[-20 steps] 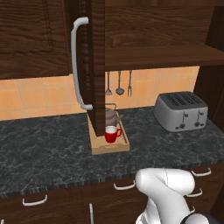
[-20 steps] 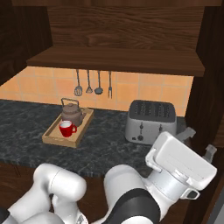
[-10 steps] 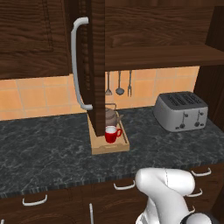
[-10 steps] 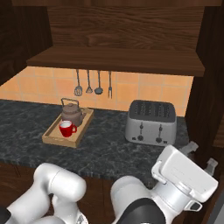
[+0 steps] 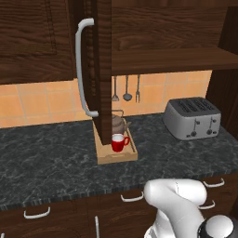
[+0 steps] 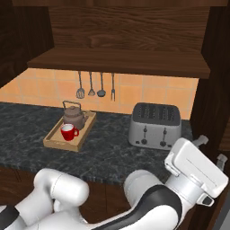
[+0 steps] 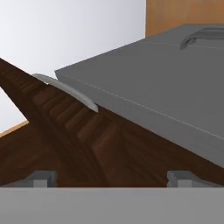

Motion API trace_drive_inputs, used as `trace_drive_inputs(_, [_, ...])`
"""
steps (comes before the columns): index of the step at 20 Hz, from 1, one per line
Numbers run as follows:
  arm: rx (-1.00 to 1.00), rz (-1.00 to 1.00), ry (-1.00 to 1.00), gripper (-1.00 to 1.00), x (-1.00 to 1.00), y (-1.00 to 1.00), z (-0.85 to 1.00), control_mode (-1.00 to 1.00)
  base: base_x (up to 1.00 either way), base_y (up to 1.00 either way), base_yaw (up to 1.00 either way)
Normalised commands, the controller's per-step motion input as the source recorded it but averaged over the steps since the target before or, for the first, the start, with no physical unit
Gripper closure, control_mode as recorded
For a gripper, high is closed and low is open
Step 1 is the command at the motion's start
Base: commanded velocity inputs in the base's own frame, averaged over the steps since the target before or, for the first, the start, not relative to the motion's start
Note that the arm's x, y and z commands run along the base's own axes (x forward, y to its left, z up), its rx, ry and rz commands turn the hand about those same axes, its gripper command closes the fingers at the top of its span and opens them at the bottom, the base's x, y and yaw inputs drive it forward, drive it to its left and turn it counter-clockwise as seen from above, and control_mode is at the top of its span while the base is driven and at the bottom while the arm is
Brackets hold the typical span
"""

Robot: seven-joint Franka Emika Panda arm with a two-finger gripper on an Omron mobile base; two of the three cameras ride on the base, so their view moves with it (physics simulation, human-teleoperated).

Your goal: Pick the kettle from the counter and place it on the tray. Then pick the mug from the cabinet and place it on the tray. Then close the cabinet doors.

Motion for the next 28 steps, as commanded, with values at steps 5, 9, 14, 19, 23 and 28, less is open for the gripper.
trace_drive_inputs(5, [0.0,0.0,0.09,-1.0,0.26,-0.19,-0.02,-1.0,0.0,0.0,0.0])
trace_drive_inputs(9, [0.01,0.0,0.04,-1.0,0.2,-0.17,0.0,-1.0,0.0,0.0,0.0])
trace_drive_inputs(14, [0.0,0.0,0.0,-1.0,0.02,-0.03,0.15,-1.0,0.0,0.0,0.0])
trace_drive_inputs(19, [0.0,0.02,-0.01,-1.0,0.0,0.02,0.36,-1.0,0.0,0.0,0.0])
trace_drive_inputs(23, [-0.06,0.06,-0.03,-1.0,0.0,0.28,0.4,-1.0,0.0,0.0,0.0])
trace_drive_inputs(28, [-0.12,0.1,-0.12,-1.0,0.0,0.29,0.39,-1.0,0.0,0.0,0.0])
